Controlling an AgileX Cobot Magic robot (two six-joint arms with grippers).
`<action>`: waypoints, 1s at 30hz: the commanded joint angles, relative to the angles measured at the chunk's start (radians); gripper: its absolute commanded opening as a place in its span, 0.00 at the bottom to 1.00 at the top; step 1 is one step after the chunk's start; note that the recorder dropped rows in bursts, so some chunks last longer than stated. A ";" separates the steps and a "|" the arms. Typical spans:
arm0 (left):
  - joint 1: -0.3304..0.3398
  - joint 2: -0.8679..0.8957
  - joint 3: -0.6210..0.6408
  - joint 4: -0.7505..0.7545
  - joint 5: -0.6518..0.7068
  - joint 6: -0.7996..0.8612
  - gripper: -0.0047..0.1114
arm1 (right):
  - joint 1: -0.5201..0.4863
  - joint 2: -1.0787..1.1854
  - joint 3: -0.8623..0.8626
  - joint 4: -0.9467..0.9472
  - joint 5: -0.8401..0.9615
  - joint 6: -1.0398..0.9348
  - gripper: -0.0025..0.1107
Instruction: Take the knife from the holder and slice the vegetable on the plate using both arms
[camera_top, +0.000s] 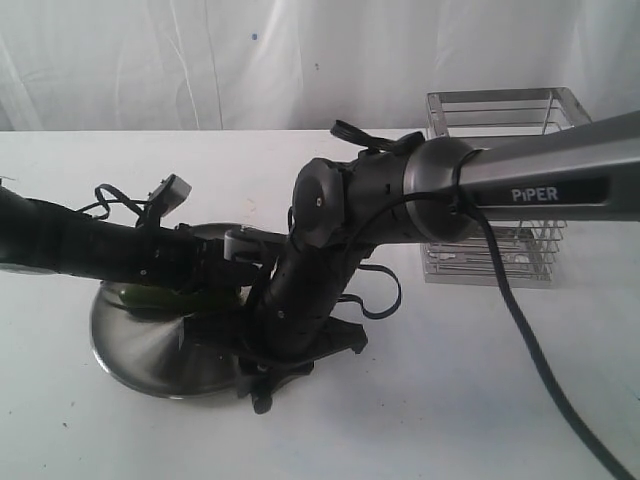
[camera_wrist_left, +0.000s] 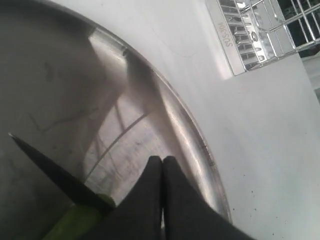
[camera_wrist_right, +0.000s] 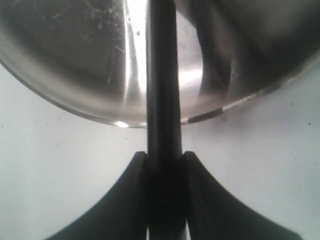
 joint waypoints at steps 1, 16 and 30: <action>-0.003 0.018 0.009 0.050 -0.064 -0.042 0.04 | 0.001 -0.007 -0.002 0.001 0.002 -0.015 0.02; -0.003 0.018 0.009 0.130 -0.144 -0.236 0.04 | 0.001 -0.007 -0.002 -0.003 0.070 -0.020 0.02; 0.009 -0.031 -0.132 0.057 0.065 -0.234 0.04 | 0.001 -0.007 -0.002 0.001 0.037 -0.020 0.02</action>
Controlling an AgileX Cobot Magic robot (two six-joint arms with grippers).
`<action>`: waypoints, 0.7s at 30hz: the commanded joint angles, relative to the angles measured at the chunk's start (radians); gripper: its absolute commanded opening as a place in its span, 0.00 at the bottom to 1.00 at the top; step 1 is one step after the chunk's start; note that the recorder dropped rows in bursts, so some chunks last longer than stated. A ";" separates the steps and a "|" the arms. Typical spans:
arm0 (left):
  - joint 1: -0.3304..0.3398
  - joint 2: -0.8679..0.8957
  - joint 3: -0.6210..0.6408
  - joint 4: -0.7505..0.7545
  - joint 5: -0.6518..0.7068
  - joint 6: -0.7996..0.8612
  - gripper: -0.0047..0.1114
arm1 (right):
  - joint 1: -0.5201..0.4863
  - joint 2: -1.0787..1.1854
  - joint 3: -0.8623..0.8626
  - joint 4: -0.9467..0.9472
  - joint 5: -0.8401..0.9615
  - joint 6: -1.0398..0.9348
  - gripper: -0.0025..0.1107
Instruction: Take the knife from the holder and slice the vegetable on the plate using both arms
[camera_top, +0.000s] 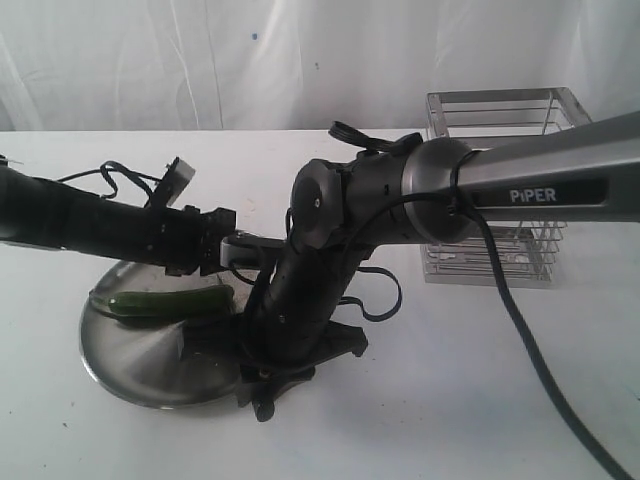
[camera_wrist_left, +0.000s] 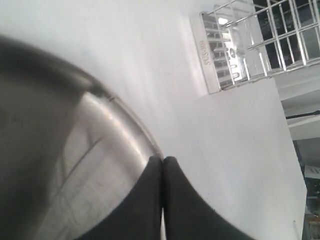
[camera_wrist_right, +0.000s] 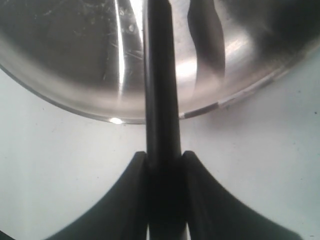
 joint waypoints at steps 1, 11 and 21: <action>0.006 -0.056 -0.019 -0.017 -0.019 -0.008 0.04 | 0.001 -0.009 -0.002 0.001 0.001 -0.003 0.02; 0.016 -0.157 0.014 0.460 -0.166 -0.288 0.04 | 0.001 -0.009 -0.002 0.001 -0.004 -0.003 0.02; 0.016 -0.197 0.065 0.466 -0.112 -0.274 0.04 | 0.001 -0.009 -0.002 0.001 -0.022 -0.003 0.02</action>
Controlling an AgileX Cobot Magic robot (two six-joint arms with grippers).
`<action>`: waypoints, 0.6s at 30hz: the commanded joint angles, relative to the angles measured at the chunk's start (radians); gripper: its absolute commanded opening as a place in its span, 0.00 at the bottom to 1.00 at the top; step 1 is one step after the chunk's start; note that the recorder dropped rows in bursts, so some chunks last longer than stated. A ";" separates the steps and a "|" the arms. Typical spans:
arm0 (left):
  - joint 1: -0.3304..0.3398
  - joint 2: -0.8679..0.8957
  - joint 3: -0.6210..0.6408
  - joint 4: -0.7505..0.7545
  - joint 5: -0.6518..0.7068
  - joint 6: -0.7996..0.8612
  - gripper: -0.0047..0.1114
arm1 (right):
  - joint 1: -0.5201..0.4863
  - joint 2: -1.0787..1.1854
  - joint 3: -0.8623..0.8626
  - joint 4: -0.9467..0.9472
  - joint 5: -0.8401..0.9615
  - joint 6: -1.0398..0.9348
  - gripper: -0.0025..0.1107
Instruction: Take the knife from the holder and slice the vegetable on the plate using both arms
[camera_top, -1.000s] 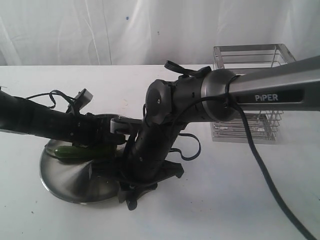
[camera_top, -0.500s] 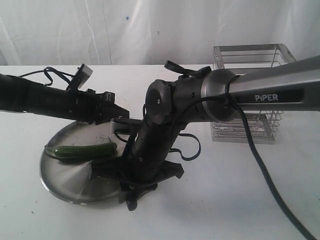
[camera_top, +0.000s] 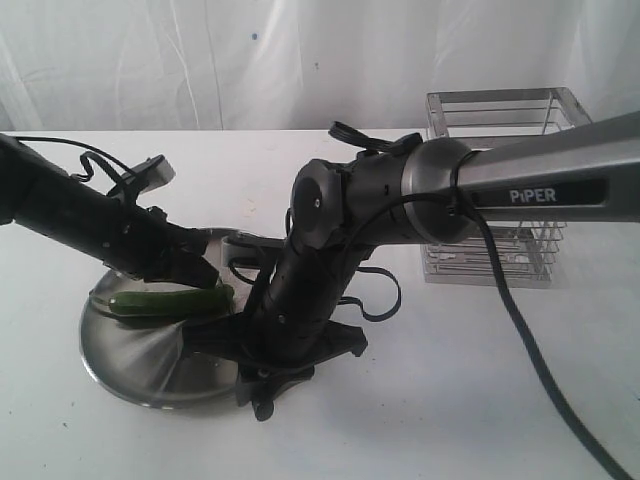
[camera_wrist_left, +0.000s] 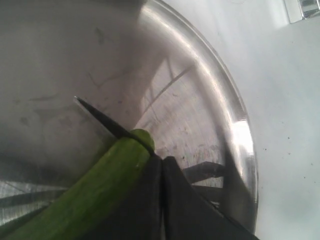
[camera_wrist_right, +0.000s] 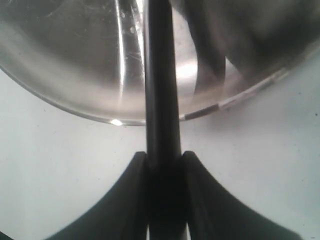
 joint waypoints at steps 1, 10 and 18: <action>-0.005 -0.016 0.010 -0.046 0.064 0.027 0.04 | 0.000 -0.009 -0.002 0.001 -0.018 -0.003 0.02; -0.079 -0.016 0.010 -0.076 0.047 0.071 0.04 | 0.000 -0.009 -0.002 0.001 -0.022 -0.003 0.02; -0.093 -0.014 0.097 -0.058 -0.080 0.075 0.04 | 0.000 -0.009 -0.002 0.001 -0.024 0.008 0.02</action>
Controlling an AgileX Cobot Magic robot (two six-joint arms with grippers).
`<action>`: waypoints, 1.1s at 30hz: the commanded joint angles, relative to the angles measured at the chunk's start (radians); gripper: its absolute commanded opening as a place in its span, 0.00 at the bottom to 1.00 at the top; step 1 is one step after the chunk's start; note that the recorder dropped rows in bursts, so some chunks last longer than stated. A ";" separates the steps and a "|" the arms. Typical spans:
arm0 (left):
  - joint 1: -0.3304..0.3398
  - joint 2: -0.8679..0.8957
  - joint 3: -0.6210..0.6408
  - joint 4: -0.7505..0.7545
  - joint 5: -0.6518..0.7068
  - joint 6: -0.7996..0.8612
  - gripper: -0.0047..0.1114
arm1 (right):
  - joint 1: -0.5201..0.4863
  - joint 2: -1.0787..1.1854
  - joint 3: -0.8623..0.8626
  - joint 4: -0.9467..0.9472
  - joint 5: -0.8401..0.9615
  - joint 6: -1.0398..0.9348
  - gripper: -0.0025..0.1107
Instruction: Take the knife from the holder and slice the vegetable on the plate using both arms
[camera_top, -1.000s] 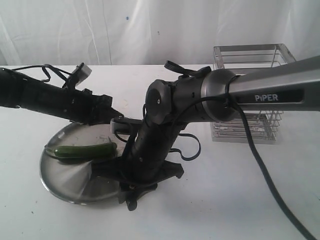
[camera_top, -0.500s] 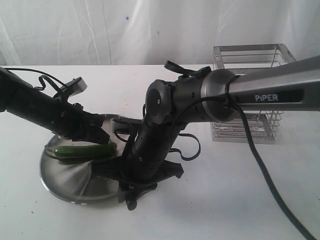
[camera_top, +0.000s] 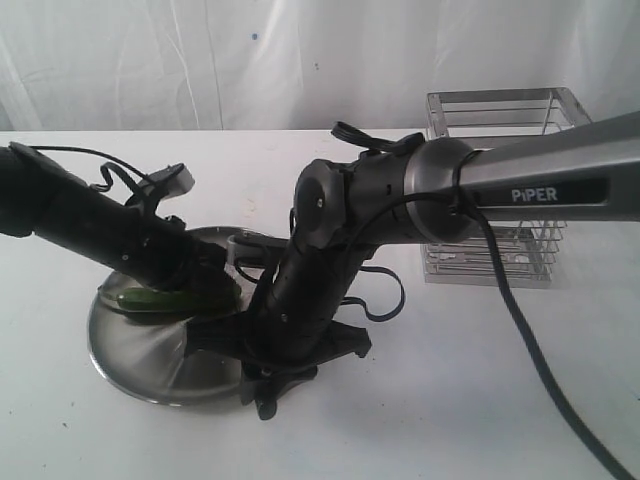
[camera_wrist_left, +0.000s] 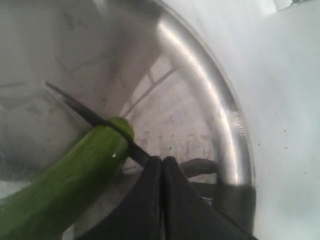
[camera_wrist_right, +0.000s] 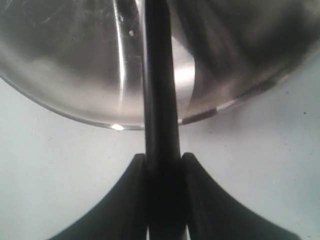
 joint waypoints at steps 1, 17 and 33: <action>-0.020 -0.004 0.055 -0.002 -0.028 0.019 0.04 | 0.000 -0.009 -0.002 0.005 -0.022 -0.009 0.02; -0.020 -0.004 0.071 -0.186 0.030 0.116 0.04 | 0.000 -0.009 -0.002 0.005 -0.022 -0.011 0.02; 0.052 -0.134 0.071 -0.144 0.002 0.112 0.04 | 0.000 -0.009 -0.002 0.005 -0.035 -0.011 0.02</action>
